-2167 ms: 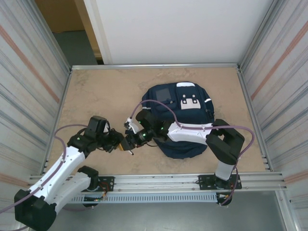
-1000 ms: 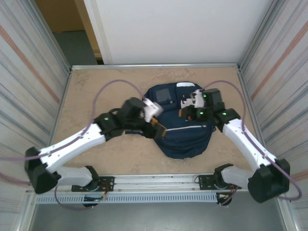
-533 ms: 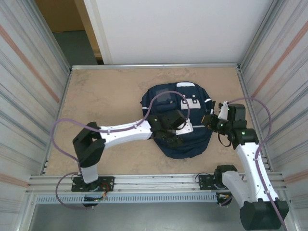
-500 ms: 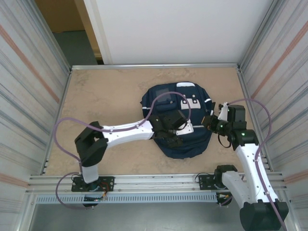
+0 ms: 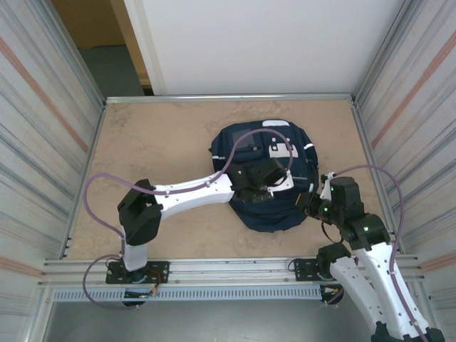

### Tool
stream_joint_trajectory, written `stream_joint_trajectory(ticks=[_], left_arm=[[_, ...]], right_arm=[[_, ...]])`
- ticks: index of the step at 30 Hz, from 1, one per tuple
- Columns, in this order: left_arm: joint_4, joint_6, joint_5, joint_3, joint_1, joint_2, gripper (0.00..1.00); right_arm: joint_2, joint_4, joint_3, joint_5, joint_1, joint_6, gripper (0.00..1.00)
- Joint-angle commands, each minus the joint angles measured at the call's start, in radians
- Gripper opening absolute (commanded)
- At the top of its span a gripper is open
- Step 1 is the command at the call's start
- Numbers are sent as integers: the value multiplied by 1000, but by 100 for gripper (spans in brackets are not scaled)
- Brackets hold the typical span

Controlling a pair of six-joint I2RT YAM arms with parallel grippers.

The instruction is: Pack the student bag

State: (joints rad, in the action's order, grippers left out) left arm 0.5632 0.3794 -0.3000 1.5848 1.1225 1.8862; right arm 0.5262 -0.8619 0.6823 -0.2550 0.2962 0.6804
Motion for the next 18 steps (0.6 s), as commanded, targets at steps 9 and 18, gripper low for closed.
stream_joint_trajectory(ticks=[9,18], left_arm=[[115,-348,350,196,-178,-72,0],[105,-418,525,222,-182,-102,0]], right_arm=[[-5,123,-75,-389,75,278,0],[364,373,0,-446,216,260,0]])
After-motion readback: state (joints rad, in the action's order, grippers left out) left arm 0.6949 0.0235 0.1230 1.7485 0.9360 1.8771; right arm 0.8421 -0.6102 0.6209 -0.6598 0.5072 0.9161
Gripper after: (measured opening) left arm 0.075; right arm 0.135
